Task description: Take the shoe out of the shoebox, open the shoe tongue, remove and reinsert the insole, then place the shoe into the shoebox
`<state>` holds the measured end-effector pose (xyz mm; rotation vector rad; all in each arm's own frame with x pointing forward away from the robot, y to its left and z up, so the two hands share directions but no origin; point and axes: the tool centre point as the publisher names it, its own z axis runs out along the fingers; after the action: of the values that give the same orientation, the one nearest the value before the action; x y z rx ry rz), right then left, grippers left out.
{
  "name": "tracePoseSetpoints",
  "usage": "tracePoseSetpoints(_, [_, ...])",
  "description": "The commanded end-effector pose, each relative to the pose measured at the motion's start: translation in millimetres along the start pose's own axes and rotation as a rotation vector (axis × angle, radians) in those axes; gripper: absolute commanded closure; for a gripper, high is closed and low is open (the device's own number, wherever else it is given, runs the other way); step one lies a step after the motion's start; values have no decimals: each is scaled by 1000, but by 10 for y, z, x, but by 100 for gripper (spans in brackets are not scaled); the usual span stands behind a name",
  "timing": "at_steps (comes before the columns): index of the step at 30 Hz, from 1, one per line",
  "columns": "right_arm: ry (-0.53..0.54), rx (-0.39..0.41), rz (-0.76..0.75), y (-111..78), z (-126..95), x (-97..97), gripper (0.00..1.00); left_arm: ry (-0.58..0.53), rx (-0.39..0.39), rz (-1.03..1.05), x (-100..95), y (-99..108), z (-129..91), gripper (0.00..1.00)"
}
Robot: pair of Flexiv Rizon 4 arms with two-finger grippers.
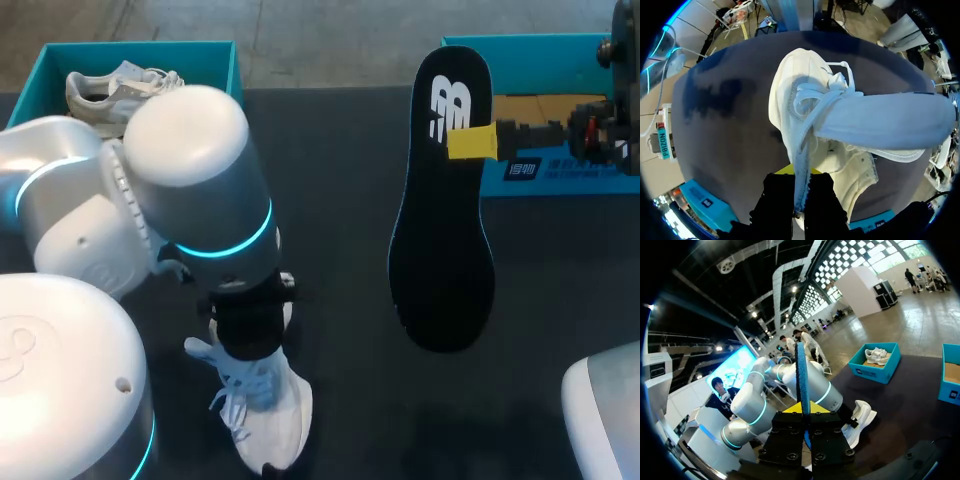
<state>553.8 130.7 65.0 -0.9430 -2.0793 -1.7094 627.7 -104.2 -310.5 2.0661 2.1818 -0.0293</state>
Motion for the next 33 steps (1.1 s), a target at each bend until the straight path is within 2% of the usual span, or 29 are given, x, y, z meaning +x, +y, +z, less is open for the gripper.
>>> tracePoseSetpoints(1, [-13,-74,1,-63,91,94,100,-5,2,15,-43,-59,32,100])
tracePoseSetpoints(6, [-13,-74,1,-63,91,94,100,-4,18,48,-120,-114,55,100])
tracePoseSetpoints(14, [-13,-74,1,-63,91,94,100,1,-3,156,-162,-191,147,100])
tracePoseSetpoints(22, [-13,-74,1,-63,91,94,100,10,10,141,-282,-256,263,100])
tracePoseSetpoints(33, [-13,-74,1,-63,91,94,100,19,12,122,-424,-229,382,100])
